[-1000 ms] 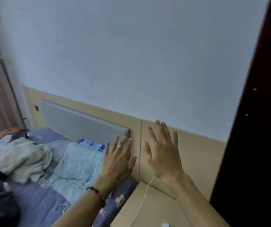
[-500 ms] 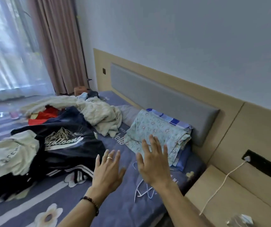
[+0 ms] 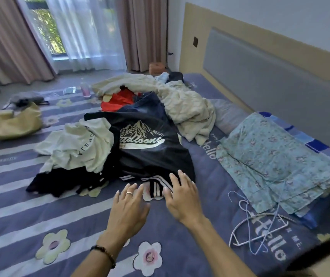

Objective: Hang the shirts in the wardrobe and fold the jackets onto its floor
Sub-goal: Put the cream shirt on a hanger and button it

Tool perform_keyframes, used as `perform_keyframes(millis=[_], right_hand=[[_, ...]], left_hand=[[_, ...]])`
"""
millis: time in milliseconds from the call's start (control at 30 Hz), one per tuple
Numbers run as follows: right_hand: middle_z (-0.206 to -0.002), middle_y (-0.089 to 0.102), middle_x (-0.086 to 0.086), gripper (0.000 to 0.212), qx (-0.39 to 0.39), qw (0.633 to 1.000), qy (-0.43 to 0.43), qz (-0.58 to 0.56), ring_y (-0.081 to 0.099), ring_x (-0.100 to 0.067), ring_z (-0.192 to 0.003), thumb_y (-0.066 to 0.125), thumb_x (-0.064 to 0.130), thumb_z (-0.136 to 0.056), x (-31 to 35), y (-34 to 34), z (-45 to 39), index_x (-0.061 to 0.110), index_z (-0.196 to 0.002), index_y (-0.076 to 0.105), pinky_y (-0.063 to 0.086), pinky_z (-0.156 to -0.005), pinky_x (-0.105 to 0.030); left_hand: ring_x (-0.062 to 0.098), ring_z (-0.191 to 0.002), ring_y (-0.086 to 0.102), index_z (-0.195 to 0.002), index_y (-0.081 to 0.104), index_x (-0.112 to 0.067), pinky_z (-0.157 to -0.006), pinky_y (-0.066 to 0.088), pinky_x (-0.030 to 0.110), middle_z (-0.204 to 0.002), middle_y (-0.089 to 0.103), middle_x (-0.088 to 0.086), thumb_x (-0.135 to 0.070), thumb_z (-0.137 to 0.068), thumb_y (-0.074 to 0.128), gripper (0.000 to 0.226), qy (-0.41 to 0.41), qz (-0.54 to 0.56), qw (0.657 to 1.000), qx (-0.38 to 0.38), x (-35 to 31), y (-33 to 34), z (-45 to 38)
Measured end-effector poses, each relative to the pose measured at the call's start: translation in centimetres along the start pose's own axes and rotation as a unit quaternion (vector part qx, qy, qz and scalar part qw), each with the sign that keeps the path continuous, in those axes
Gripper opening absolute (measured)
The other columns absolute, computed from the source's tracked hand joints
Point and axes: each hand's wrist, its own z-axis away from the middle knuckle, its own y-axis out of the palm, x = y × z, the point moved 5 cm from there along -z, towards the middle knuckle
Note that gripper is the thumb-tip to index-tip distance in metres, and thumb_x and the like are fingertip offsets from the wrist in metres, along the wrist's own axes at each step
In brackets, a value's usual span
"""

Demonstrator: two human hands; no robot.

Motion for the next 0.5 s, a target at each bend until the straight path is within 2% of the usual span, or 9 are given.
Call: perform_keyframes(millis=[33,100,167,300,367,500], right_hand=[[-0.161,0.022,-0.011,0.075,0.017,1.0,-0.001,-0.01,0.019,-0.026,-0.148,0.01,0.053,-0.089,0.9,1.6,-2.1,0.018,-0.151,0.033,0.018,-0.119,-0.041],[-0.16,0.023,-0.011,0.06,0.035,0.999,-0.013,-0.013,0.02,-0.025,-0.148,0.027,0.046,-0.099,2.1,3.6,-5.0,0.017,-0.15,0.034,0.018,-0.12,-0.039],[-0.16,0.023,-0.011,0.054,0.046,0.998,-0.028,-0.013,0.019,-0.024,-0.148,0.035,0.04,-0.102,3.5,6.3,-8.2,0.017,-0.151,0.033,0.018,-0.12,-0.038],[-0.161,0.02,-0.011,0.054,0.079,0.994,-0.066,0.018,0.016,-0.023,-0.149,0.034,0.04,-0.103,7.0,13.0,-15.6,0.017,-0.152,0.029,0.017,-0.119,-0.037],[-0.162,0.019,-0.011,0.054,0.082,0.993,-0.073,0.03,0.016,-0.023,-0.149,0.034,0.039,-0.103,7.5,13.3,-17.2,0.017,-0.152,0.028,0.017,-0.119,-0.036],[-0.161,0.021,-0.009,0.053,0.086,0.994,-0.068,0.024,0.019,-0.022,-0.147,0.035,0.038,-0.103,9.3,19.7,-23.2,0.017,-0.151,0.029,0.022,-0.118,-0.037]], left_hand=[[0.031,-0.137,0.044,-0.14,0.051,-0.015,-0.11,0.037,0.05,-0.142,0.053,0.01,-0.046,-0.089,0.056,0.06,-0.013,0.006,1.0,0.013,1.8,0.4,-1.4],[0.026,-0.146,0.028,-0.15,0.037,-0.017,-0.117,0.025,0.042,-0.153,0.038,0.005,-0.045,-0.095,0.052,0.063,-0.025,0.015,0.999,0.024,4.2,0.7,-3.7],[0.023,-0.148,0.021,-0.152,0.03,-0.019,-0.119,0.021,0.037,-0.157,0.031,0.002,-0.045,-0.097,0.05,0.064,-0.032,0.028,0.999,0.027,7.3,1.4,-6.5],[0.026,-0.145,0.028,-0.15,0.036,-0.017,-0.116,0.028,0.039,-0.153,0.038,0.007,-0.041,-0.094,0.054,0.063,-0.053,0.019,0.998,0.016,15.7,4.4,-13.2],[0.025,-0.142,0.03,-0.149,0.037,-0.02,-0.114,0.03,0.038,-0.152,0.038,0.006,-0.04,-0.094,0.053,0.06,-0.059,0.004,0.998,0.015,17.5,4.4,-15.3],[0.029,-0.14,0.026,-0.139,0.045,-0.02,-0.11,0.032,0.041,-0.147,0.039,0.01,-0.038,-0.09,0.056,0.054,-0.134,0.009,0.991,0.01,24.5,8.9,-21.6]])
